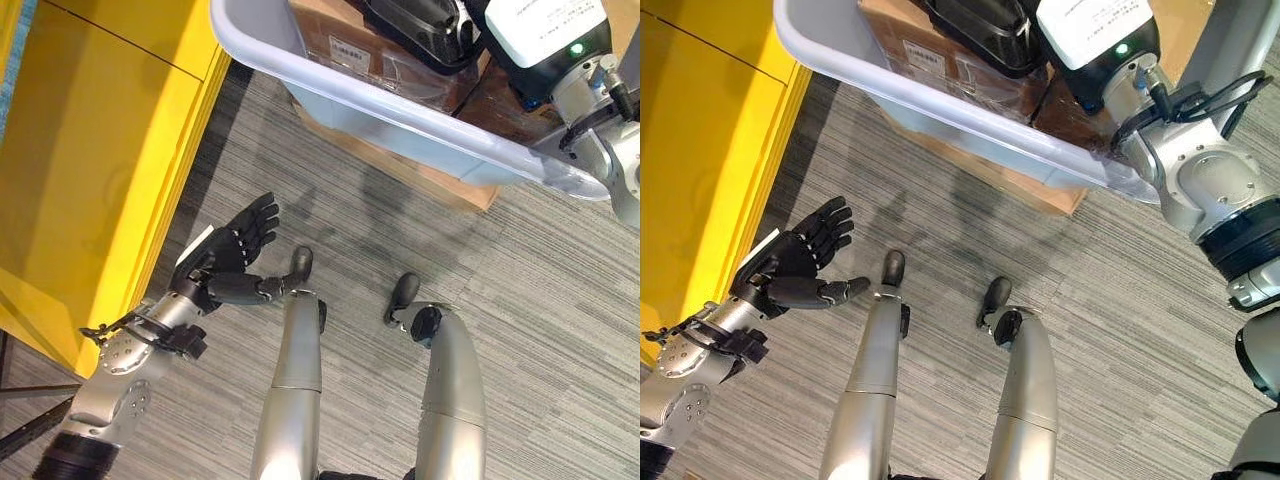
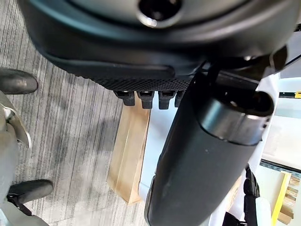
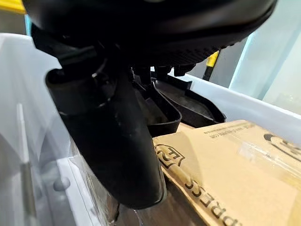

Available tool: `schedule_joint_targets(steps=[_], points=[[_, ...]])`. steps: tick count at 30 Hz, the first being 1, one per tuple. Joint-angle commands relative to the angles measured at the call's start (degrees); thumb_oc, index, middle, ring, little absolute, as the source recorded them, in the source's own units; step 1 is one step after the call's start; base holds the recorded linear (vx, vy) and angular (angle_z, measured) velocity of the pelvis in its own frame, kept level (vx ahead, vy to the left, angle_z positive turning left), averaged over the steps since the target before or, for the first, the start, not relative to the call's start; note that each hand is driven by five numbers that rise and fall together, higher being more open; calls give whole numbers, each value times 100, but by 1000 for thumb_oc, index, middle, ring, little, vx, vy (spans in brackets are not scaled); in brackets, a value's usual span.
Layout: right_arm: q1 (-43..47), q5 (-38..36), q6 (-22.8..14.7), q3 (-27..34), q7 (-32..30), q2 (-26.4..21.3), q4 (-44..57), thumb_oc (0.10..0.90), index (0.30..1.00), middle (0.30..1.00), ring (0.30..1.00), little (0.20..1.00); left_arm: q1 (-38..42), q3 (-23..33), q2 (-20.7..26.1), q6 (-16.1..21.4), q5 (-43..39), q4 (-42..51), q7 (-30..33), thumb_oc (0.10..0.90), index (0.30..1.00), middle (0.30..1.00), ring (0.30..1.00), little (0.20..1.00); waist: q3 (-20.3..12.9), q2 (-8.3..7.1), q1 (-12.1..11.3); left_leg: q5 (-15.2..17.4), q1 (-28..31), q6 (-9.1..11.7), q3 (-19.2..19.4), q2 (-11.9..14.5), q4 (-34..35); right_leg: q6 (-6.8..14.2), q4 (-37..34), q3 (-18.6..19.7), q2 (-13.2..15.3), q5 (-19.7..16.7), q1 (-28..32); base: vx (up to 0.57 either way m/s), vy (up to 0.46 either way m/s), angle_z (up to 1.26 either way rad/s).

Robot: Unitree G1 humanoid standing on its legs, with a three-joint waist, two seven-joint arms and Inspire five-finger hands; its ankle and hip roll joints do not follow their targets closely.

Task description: Move parts from the plastic box to the shelf.

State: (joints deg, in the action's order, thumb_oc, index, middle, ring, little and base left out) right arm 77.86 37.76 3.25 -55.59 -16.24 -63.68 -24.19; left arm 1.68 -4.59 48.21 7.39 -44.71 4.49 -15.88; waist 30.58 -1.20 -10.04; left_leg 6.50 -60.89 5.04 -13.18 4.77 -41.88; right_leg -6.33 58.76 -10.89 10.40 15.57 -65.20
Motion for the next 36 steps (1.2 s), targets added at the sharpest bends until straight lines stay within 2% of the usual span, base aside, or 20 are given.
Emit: schedule_joint_targets(steps=[1,8,17,22,24,26,28,30,32,36], points=[[1202,-389,390,-118,-218,-32,-434,900,1000,1000,1000,1000,144,186,221,280,-125,309,-150,900,1000,1000,1000,1000,-79,-23,-118,-651,285,-117,-226,663,822,395,555,270,17,685,467,22,-78,11],[1431,-751,365,-391,-215,13,-776,900,1000,1000,1000,1000,270,151,360,239,-140,144,-140,900,1000,1000,1000,1000,-79,-111,-128,-973,152,-26,-370,757,1067,405,728,232,-1,760,279,14,-61,10],[1720,-877,320,-717,22,84,-861,900,1000,1000,1000,1000,449,128,522,187,-289,-37,-85,900,1000,1000,1000,1000,-79,-121,-122,-1062,-160,9,-476,733,1033,363,910,268,7,850,-56,4,-11,1],[1887,-977,275,-920,80,46,-882,900,1000,1000,1000,1000,585,167,616,265,-499,-137,-75,900,1000,1000,1000,1000,-79,-105,-104,-737,-493,-58,-478,579,402,254,1228,313,33,1043,-282,0,0,0],[1841,-927,215,-893,166,30,-888,900,1000,1000,1000,1000,713,171,562,162,-579,-128,-88,900,1000,1000,1000,1000,-79,-66,-68,-435,-815,-99,-474,368,-279,198,1505,375,34,1138,-469,37,-10,9],[1827,-887,215,-867,216,16,-878,900,1000,1000,1000,1000,741,177,550,161,-581,-112,-104,900,1000,1000,1000,1000,-79,-42,-60,-324,-928,-113,-449,311,-485,178,1617,398,24,1189,-539,20,-3,9],[1810,-989,209,-837,313,-75,-903,900,1000,1000,1000,1000,771,233,571,169,-753,-29,-40,900,1000,1000,1000,1000,-79,13,-54,2,-1203,-149,-412,78,-1105,142,1973,474,8,1329,-731,32,18,9],[1772,-1025,152,-810,376,-144,-913,900,1000,1000,1000,1000,787,298,619,158,-749,21,7,900,1000,1000,1000,1000,-79,35,-47,163,-1373,-161,-383,-36,-1436,112,2158,486,-9,1456,-807,32,5,6],[1695,-1393,104,-773,594,-237,-897,900,1000,1000,1000,1000,759,359,605,75,-753,33,2,900,1000,1000,1000,1000,-79,28,-67,413,-1597,-189,-381,-214,-2035,92,2520,490,-34,1590,-908,63,0,5],[1585,-1910,128,-649,811,-230,-1037,900,1000,1000,1000,1000,864,368,566,-172,-634,68,28,900,1000,1000,1000,1000,-79,-9,-82,582,-1831,-239,-383,-321,-2476,58,2890,432,-20,1715,-1040,74,-22,1]])
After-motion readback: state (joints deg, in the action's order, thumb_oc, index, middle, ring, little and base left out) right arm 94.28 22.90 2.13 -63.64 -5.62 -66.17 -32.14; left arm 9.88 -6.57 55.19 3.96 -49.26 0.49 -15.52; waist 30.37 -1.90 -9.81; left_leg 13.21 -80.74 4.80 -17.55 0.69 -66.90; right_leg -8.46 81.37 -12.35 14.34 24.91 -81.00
